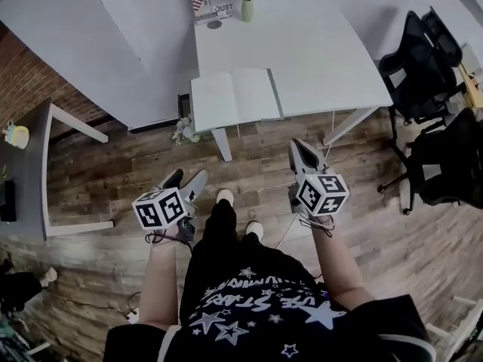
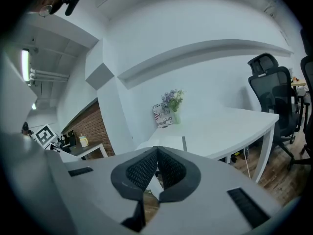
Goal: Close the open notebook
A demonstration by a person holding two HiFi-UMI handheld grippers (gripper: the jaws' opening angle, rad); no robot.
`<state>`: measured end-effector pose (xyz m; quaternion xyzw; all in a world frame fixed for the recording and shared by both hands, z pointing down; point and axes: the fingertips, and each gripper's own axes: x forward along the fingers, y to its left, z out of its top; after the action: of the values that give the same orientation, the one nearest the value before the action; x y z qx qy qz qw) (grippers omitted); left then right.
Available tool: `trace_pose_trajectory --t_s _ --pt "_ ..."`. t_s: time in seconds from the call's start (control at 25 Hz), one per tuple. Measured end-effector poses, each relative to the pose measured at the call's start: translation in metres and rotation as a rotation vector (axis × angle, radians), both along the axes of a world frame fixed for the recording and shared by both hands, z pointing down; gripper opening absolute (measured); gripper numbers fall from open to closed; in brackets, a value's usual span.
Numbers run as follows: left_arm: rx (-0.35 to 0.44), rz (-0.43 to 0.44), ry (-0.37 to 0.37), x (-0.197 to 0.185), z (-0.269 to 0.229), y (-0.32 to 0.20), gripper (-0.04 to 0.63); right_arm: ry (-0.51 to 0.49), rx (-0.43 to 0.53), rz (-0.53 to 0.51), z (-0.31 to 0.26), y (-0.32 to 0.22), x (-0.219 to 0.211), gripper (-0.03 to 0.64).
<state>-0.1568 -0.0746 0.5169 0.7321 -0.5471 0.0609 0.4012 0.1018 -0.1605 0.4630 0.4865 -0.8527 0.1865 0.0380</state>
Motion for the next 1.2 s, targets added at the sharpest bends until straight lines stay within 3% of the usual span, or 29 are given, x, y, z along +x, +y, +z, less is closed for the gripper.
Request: trace_pose_trajectory --t_s 0.56,0.92,1.12,1.16,1.2 --pt "-0.096 0.044 0.086 -0.025 0.052 -0.12 0.359 0.074 -0.056 0.041 0.006 -0.084 -0.021 0.003" --pt "-0.171 0.074 0.241 -0.024 0.08 -0.162 0.358 0.113 -0.098 0.035 0.015 -0.127 -0.05 0.003" --pt "-0.234 0.115 0.37 -0.022 0.099 -0.17 0.355 0.138 -0.104 0.031 0.018 -0.144 -0.066 0.003" --pt "-0.237 0.125 0.378 -0.023 0.101 -0.171 0.345 0.143 -0.103 0.033 0.018 -0.147 -0.069 0.003" --pt "-0.234 0.135 0.377 -0.024 0.101 -0.172 0.29 0.148 -0.102 0.035 0.018 -0.15 -0.072 0.003"
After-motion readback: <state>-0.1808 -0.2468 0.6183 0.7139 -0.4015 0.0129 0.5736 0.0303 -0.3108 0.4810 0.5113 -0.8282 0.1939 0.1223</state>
